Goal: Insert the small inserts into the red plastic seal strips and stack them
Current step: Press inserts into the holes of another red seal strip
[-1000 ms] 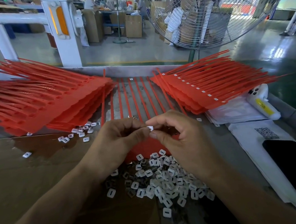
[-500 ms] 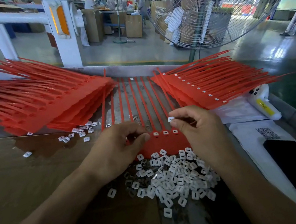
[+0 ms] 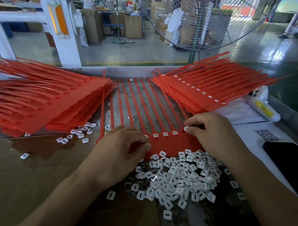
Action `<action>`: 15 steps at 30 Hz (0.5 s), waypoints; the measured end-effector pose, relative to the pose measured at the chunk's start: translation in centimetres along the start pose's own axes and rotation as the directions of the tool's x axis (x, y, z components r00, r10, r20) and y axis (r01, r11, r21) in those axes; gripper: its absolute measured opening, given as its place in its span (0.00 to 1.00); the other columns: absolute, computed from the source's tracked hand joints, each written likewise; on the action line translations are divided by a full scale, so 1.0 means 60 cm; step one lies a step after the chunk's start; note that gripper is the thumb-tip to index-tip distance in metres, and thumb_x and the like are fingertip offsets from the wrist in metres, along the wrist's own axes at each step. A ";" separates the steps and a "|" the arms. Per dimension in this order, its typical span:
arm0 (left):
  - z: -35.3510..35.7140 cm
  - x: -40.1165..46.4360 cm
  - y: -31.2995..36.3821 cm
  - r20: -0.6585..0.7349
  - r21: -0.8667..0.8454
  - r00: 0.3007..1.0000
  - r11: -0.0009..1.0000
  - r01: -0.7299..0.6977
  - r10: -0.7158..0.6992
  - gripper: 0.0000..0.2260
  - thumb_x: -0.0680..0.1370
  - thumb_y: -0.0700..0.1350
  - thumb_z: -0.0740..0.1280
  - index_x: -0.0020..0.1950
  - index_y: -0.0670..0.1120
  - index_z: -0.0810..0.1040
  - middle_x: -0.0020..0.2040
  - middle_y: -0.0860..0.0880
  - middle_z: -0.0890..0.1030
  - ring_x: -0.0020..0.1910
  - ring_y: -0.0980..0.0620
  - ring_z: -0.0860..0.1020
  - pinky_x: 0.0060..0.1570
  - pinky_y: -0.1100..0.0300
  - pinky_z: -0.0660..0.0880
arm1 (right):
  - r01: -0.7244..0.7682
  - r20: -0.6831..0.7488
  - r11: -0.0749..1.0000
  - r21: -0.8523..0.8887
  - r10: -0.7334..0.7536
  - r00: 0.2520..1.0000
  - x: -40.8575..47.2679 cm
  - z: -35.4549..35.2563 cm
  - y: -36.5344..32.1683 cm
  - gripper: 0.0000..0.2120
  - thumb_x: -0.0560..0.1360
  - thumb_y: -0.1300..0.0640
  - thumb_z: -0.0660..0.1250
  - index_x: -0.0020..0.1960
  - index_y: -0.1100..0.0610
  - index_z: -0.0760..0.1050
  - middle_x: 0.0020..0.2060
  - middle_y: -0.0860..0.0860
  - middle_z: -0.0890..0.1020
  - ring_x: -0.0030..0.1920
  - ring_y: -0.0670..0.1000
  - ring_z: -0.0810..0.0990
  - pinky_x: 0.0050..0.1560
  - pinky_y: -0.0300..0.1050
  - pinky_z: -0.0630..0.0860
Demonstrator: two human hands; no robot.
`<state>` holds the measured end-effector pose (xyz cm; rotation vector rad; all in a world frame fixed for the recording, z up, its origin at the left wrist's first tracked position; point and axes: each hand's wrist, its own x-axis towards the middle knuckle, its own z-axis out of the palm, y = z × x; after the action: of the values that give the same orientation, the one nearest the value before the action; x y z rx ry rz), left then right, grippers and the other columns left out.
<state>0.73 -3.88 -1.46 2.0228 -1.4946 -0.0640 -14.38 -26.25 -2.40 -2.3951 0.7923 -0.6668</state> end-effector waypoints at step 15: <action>-0.002 -0.003 0.004 0.015 0.000 1.000 1.000 -0.004 0.004 0.10 0.80 0.55 0.64 0.52 0.55 0.83 0.49 0.61 0.79 0.54 0.62 0.74 0.57 0.63 0.72 | 0.044 0.041 0.993 -0.110 -0.040 0.998 0.001 0.011 -0.006 0.09 0.78 0.57 0.73 0.57 0.48 0.86 0.48 0.41 0.79 0.53 0.46 0.79 0.60 0.49 0.77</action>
<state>0.54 -3.71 -1.29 2.0230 -1.5082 -0.0775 -13.82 -25.84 -2.64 -2.5236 0.7839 -0.6055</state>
